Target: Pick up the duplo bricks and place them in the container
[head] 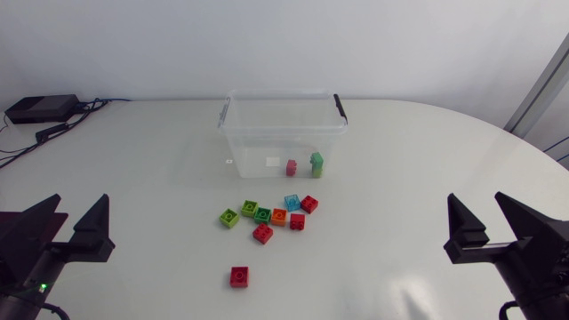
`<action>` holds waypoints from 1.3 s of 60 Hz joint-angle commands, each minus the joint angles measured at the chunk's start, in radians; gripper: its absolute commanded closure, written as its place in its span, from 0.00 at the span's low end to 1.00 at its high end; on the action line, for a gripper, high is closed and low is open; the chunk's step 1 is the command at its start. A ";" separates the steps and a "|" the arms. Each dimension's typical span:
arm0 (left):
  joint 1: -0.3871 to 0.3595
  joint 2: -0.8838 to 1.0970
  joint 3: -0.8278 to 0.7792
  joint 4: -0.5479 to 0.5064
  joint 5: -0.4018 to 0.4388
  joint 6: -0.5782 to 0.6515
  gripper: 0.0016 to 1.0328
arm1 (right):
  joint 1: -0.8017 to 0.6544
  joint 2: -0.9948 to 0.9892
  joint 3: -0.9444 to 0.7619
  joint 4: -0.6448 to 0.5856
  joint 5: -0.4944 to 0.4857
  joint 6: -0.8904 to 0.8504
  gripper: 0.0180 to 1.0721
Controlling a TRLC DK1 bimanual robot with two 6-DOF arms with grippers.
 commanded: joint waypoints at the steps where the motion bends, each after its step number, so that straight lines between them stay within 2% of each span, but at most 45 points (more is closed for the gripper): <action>1: -0.007 -0.011 -0.018 0.001 0.002 -0.028 0.04 | 0.003 -0.005 -0.018 -0.010 -0.006 -0.007 0.04; 22: -0.013 -0.013 -0.015 0.006 0.002 -0.028 0.04 | 0.008 -0.007 -0.018 -0.009 -0.006 -0.005 0.04; 31: -0.010 0.002 0.074 -0.024 0.002 -0.041 0.05 | 0.029 -0.005 -0.003 0.002 -0.006 -0.005 0.05; 41: -0.076 0.280 0.260 -0.074 0.003 -0.061 0.06 | 0.040 0.076 0.048 0.037 -0.006 -0.007 0.05; 48: -0.122 0.453 0.372 -0.114 0.002 -0.062 0.07 | 0.042 0.248 0.117 0.082 -0.007 -0.007 0.05; 51: -0.174 0.595 0.455 -0.188 0.002 -0.047 0.07 | 0.042 0.381 0.180 0.088 -0.004 -0.005 0.05; 53: -0.185 0.622 0.470 -0.199 0.000 -0.044 0.07 | 0.042 0.403 0.191 0.091 -0.003 -0.005 0.05; 54: -0.191 0.700 0.515 -0.228 -0.004 -0.007 0.08 | 0.042 0.460 0.218 0.088 0.001 -0.005 0.05; 56: -0.191 0.723 0.525 -0.237 -0.004 0.010 0.08 | 0.042 0.524 0.250 0.077 0.002 -0.005 0.05; 59: -0.251 0.883 0.608 -0.352 -0.004 0.096 0.08 | 0.048 0.590 0.284 0.060 0.010 -0.004 0.05; 67: -0.332 1.036 0.634 -0.401 -0.006 0.262 0.08 | 0.056 0.714 0.364 -0.041 -0.018 0.002 0.05; 69: -0.355 1.079 0.642 -0.426 -0.004 0.343 0.08 | 0.057 0.750 0.391 -0.081 -0.019 -0.002 0.05; 74: -0.419 1.142 0.637 -0.455 0.002 0.407 0.08 | 0.066 0.845 0.454 -0.188 -0.029 -0.031 0.05; 78: -0.495 1.168 0.628 -0.501 0.045 0.452 0.08 | 0.088 0.904 0.487 -0.242 -0.032 -0.053 0.05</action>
